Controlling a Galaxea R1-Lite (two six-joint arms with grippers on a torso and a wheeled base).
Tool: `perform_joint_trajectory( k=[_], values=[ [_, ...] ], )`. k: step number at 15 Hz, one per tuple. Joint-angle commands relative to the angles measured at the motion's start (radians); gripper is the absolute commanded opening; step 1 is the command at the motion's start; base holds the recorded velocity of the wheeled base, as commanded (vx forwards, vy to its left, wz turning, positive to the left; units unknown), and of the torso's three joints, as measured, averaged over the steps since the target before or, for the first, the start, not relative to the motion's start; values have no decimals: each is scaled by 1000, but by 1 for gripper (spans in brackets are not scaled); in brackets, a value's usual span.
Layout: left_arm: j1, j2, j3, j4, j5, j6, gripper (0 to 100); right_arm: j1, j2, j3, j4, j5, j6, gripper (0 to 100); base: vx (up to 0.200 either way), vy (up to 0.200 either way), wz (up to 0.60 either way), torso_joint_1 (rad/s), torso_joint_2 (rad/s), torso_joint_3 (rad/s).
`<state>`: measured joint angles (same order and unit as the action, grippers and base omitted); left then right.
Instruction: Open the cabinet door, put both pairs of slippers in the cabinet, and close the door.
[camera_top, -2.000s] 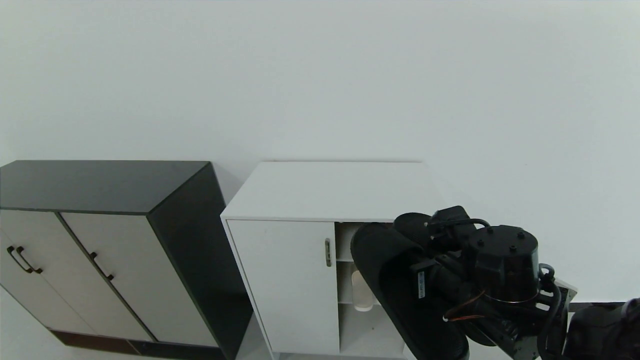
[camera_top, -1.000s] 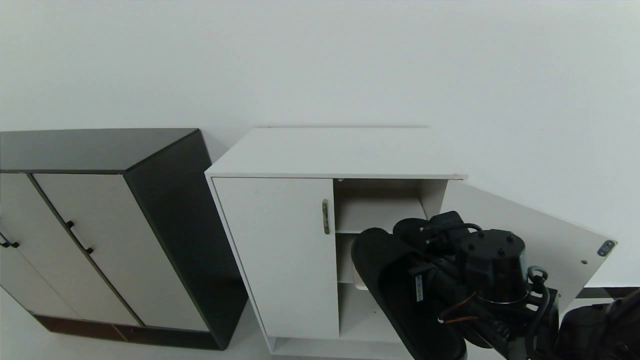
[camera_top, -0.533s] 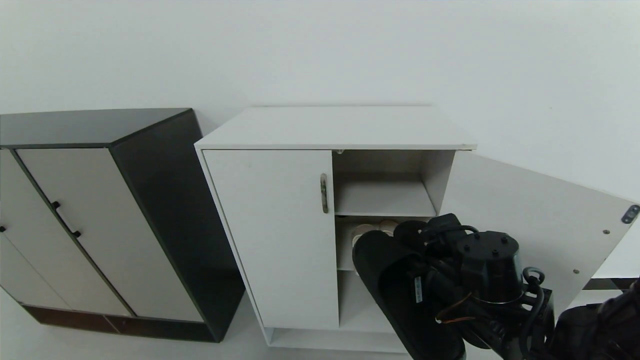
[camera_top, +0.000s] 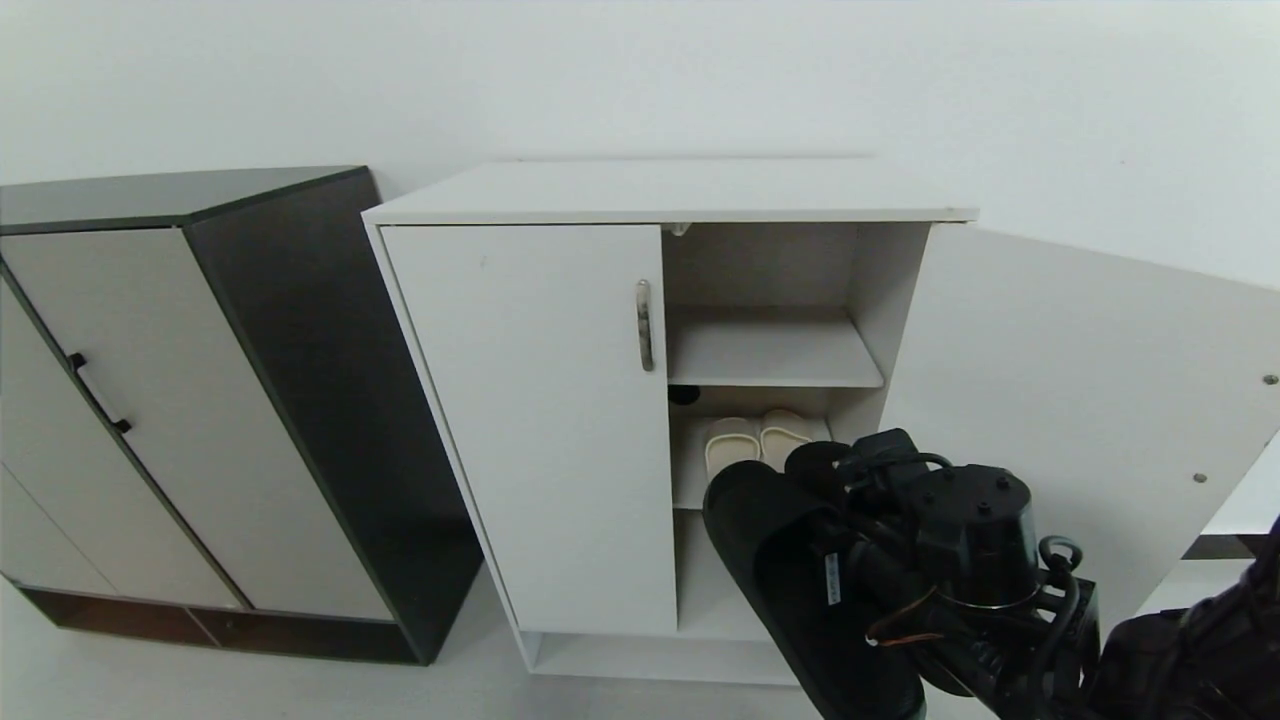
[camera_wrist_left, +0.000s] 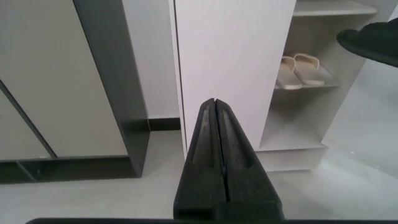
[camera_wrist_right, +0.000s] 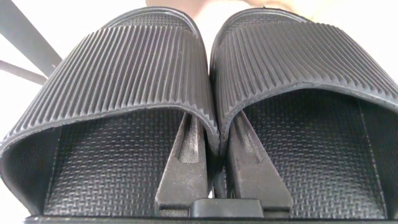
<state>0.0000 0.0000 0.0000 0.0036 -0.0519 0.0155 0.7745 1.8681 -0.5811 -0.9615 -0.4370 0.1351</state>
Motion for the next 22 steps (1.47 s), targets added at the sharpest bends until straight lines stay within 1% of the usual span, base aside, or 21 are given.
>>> perform_joint_trajectory(
  k=[1,5,7,14,17,18,19,20,22],
  values=[
    [0,0,0,1,0,0,0,0,6,1,0,0,0,0,0,0,0,-85,447,373],
    [0,2,0,-1,0,-2,0,2,19,0,0,-3,-3,0,0,0,0,-30,424,384],
    [0,2,0,1,0,-2,0,2,19,1,0,0,0,0,0,0,0,-5,164,156],
    [0,2,0,-1,0,-2,0,2,34,1,-23,11,0,0,0,0,0,0,12,7],
    [0,2,0,-1,0,-2,0,2,57,1,-62,11,-6,0,0,0,0,0,0,0],
    [0,2,0,-1,0,-2,0,3,57,7,-66,15,-5,0,0,0,0,0,0,0],
    [0,0,0,-1,0,-2,0,3,56,23,-72,41,-6,0,0,0,-600,2,7,-17],
    [0,2,0,-1,0,-2,0,2,54,37,-89,63,-8,0,0,0,0,0,0,0],
    [0,2,-2,-1,0,-2,0,2,60,47,-123,67,-17,0,0,0,0,0,0,0]
  ],
)
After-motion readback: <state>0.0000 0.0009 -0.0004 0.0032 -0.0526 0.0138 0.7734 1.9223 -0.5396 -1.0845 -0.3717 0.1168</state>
